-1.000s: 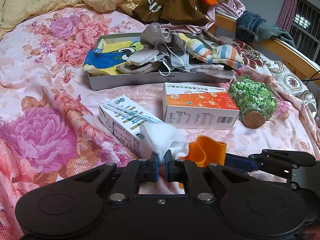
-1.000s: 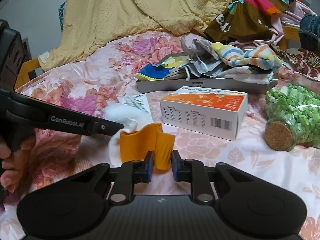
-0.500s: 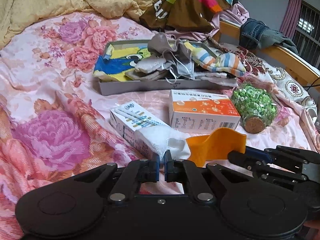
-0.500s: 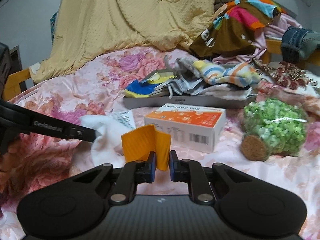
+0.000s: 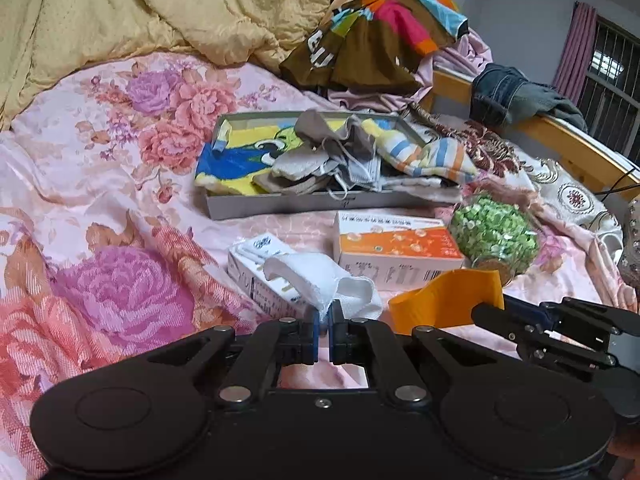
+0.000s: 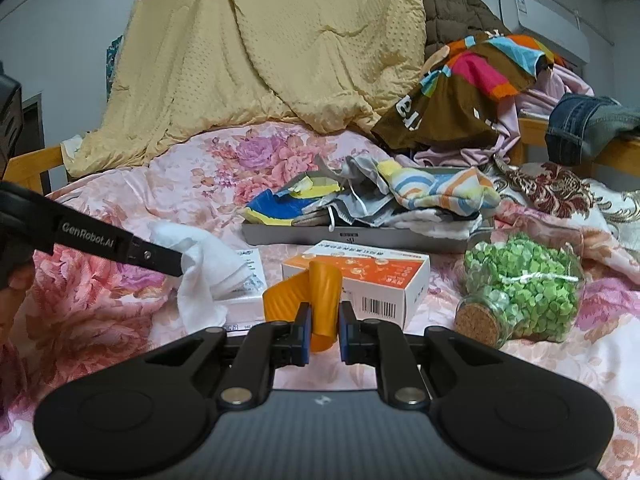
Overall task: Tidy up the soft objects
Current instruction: 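Lift and carry the white tissue and orange band with both tools over the tray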
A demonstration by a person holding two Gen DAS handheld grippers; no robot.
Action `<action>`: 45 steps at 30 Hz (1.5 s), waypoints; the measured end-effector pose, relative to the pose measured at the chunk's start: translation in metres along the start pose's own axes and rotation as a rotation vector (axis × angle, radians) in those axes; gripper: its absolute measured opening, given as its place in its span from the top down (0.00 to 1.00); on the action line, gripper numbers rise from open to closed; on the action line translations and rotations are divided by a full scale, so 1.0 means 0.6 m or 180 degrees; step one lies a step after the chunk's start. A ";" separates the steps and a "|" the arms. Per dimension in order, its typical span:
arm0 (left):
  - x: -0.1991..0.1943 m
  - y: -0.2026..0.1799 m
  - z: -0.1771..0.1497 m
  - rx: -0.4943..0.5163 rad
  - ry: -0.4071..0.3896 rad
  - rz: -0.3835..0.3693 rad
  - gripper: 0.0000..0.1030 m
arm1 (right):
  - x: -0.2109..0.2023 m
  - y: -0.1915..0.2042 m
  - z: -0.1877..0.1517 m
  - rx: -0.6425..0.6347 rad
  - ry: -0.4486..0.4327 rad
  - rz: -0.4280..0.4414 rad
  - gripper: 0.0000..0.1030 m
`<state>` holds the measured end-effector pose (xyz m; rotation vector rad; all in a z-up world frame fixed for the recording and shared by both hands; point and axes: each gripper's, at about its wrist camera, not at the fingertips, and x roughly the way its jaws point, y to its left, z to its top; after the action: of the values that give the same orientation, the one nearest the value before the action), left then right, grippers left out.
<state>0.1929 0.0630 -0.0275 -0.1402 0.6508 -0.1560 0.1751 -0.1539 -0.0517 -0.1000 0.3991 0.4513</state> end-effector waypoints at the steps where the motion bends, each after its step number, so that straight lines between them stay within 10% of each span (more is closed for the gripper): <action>1: 0.000 -0.001 0.001 -0.0010 -0.0018 -0.0007 0.97 | -0.001 0.000 0.000 -0.0006 -0.0003 0.0000 0.86; 31: 0.020 0.033 0.077 -0.0175 -0.0349 -0.0147 0.97 | 0.016 0.004 0.046 0.0115 -0.0258 0.0086 0.86; 45: 0.084 0.028 0.179 -0.0162 -0.0489 0.0044 0.97 | 0.100 -0.094 0.183 0.0218 -0.0649 0.0301 0.86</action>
<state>0.2998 0.0788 0.0240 -0.1946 0.5027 -0.1141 0.2883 -0.1600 0.0257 0.0318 0.2191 0.5354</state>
